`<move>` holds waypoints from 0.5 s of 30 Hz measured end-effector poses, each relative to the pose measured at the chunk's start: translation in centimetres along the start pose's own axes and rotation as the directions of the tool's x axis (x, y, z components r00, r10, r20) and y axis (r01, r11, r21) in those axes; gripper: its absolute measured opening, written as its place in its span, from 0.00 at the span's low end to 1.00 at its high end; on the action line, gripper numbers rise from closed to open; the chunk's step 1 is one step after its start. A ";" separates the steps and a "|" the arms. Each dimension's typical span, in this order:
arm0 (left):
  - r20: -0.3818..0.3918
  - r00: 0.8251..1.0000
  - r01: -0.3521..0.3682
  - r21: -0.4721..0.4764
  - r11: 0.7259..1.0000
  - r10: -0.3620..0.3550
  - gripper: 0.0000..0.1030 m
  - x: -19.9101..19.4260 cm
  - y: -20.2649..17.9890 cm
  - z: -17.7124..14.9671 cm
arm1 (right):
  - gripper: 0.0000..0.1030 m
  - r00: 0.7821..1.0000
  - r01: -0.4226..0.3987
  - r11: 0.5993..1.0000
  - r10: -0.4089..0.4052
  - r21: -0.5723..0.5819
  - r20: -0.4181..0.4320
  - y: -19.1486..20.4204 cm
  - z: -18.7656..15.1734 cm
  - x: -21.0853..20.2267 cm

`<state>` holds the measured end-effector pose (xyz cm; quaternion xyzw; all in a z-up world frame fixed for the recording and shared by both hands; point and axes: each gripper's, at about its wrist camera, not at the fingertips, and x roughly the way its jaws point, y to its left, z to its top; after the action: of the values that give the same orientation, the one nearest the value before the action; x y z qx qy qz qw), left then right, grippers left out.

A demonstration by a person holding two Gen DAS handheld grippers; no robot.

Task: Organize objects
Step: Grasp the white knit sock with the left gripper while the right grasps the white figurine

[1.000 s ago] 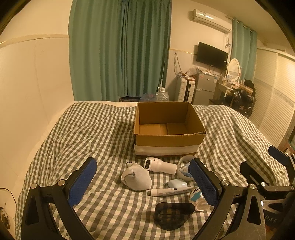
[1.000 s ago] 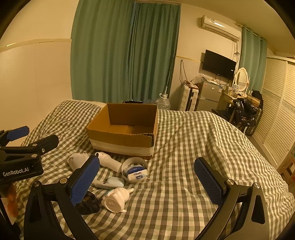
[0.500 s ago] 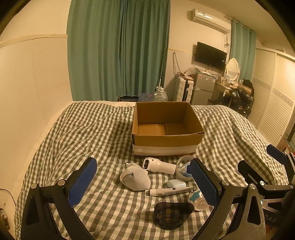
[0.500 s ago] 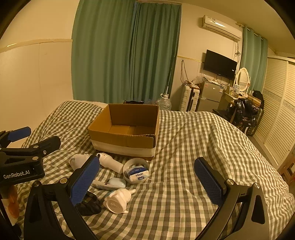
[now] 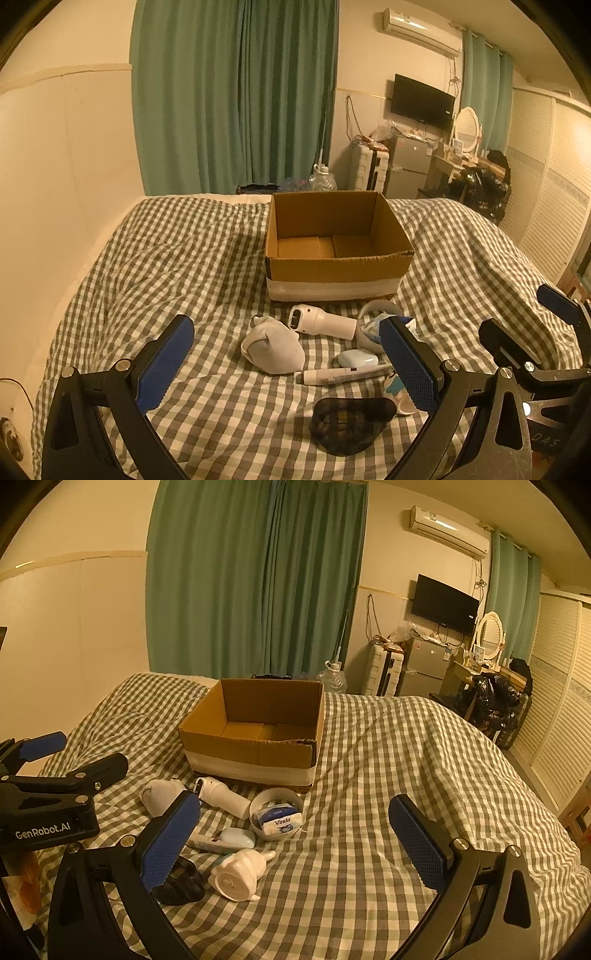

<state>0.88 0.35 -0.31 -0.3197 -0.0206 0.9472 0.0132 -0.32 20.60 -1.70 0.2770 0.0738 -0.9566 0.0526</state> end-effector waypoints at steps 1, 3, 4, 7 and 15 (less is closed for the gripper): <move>-0.008 1.000 0.001 0.000 1.000 -0.001 1.00 0.2 0.1 -0.1 | 0.99 1.000 -0.002 1.000 0.002 -0.001 -0.004 0.0 0.0 0.1; -0.026 1.000 -0.002 0.002 1.000 0.002 1.00 0.8 0.2 -0.3 | 0.99 1.000 -0.005 1.000 0.004 -0.003 -0.020 0.1 -0.4 0.6; -0.043 0.999 -0.006 0.004 1.000 0.006 1.00 1.2 0.2 -0.5 | 0.99 1.000 -0.009 1.000 0.009 -0.002 -0.028 0.1 -0.6 0.9; -0.092 0.995 -0.030 0.017 0.999 0.031 1.00 2.5 0.4 -1.2 | 0.99 0.998 -0.019 1.000 0.019 0.004 -0.060 0.1 -1.2 1.8; -0.198 0.980 -0.026 0.018 0.999 0.029 1.00 5.5 0.6 -3.4 | 0.95 0.984 -0.047 0.999 0.046 -0.001 -0.174 0.5 -3.4 4.8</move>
<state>-1.45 0.05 -6.39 -0.4127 -0.0073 0.9108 0.0047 -2.51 20.38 -7.15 0.3611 0.0742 -0.9270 0.0690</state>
